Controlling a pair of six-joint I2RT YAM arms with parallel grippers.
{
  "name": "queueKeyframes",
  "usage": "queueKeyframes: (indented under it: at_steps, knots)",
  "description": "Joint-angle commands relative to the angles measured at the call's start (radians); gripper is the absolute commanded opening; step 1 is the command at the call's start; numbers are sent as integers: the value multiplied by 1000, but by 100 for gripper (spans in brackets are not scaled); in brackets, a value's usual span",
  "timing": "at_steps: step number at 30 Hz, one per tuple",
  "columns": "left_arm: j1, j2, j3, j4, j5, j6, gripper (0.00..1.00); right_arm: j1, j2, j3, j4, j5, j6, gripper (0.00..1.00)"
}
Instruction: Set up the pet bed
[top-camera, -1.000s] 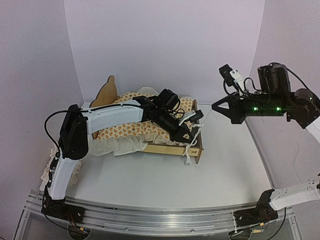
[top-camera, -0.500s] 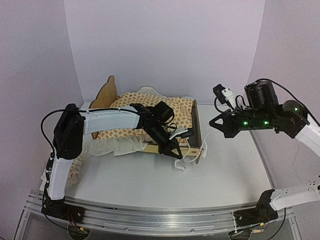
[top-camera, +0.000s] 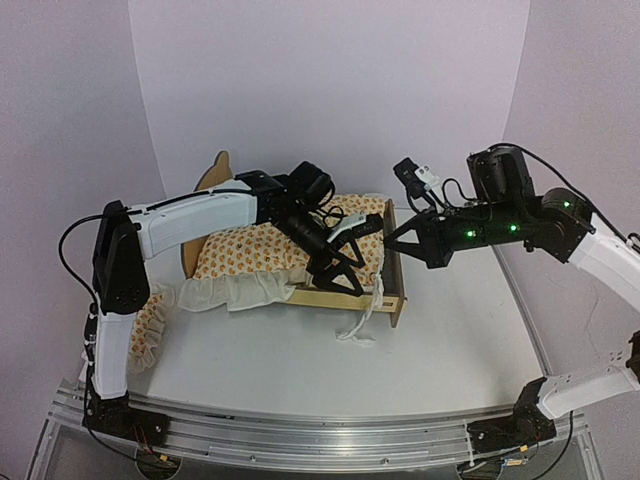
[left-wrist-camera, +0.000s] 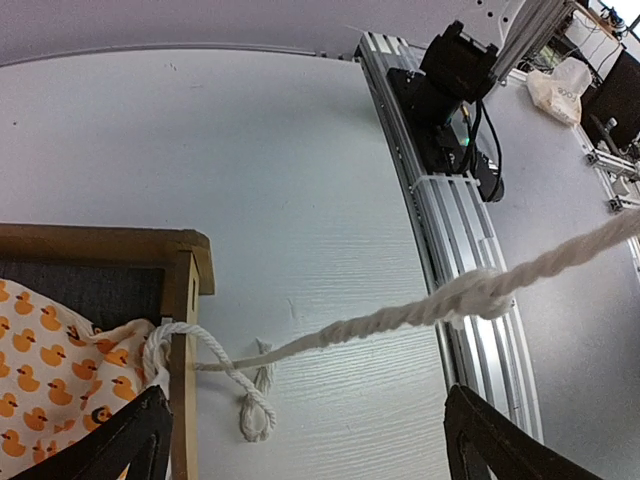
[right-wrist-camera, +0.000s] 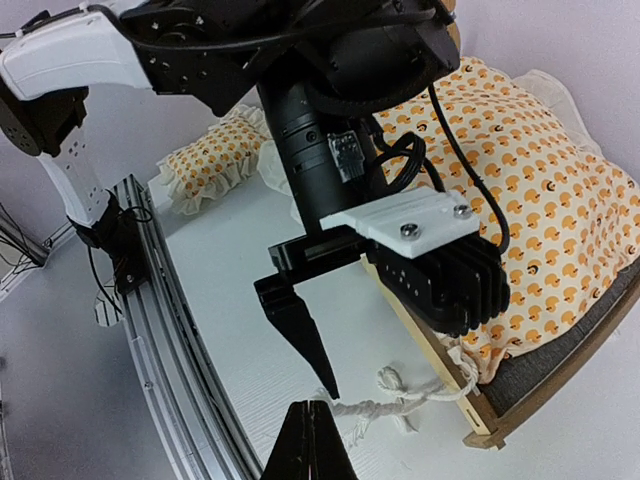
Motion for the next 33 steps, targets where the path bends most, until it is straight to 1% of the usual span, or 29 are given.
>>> queueKeyframes:
  at_steps: [1, 3, 6, 9, 13, 15, 16, 17, 18, 19, 21, 22, 23, 26, 29, 32, 33]
  knots:
    - [0, -21, 42, 19, 136, 71, 92, -1, 34, 20, 107, -65, -15, 0]
    - [-16, -10, 37, 56, 143, 77, 88, -1, 52, 24, 112, -76, -15, 0]
    - [-21, 14, 57, 110, 98, 44, 82, -1, 63, 30, 118, -89, -16, 0]
    - [-21, 23, 62, 143, 62, 37, 73, -2, 60, 28, 128, -94, -15, 0]
    - [-22, 30, 76, 133, 144, 34, 68, -3, 61, 23, 135, -97, -15, 0]
    - [-22, 31, 70, 131, 191, 30, 63, -5, 64, 22, 142, -99, -14, 0]
    - [-23, 31, 68, 128, 205, 31, 55, -6, 66, 22, 144, -99, -13, 0]
    - [-22, 32, 68, 123, 214, 32, 43, -8, 70, 22, 147, -100, -11, 0]
    - [-21, 31, 69, 115, 216, 31, 21, -10, 73, 22, 147, -102, -10, 0]
    - [-20, 28, 70, 111, 209, 22, 4, -11, 76, 22, 146, -100, -7, 0]
    - [-3, 19, 57, 110, 215, -5, 0, -13, 81, 13, 143, -64, 17, 1]
    - [13, 12, 44, 113, 225, -31, 0, -12, 81, 3, 138, -20, 44, 9]
    - [28, -3, 25, 117, 231, -52, 0, -12, 74, -19, 136, 40, 79, 25]
    - [59, -51, -93, 120, 210, -45, 0, -12, 21, -148, 131, 146, 226, 51]
    - [67, -85, -180, 108, 186, 21, 0, -12, 1, -266, 69, 207, 416, 59]
    - [87, -101, -242, 111, 161, 64, 0, 1, -8, -392, 67, 231, 557, 79]
    - [92, -102, -257, 110, 150, 85, 0, 27, -5, -426, 90, 271, 563, 80]
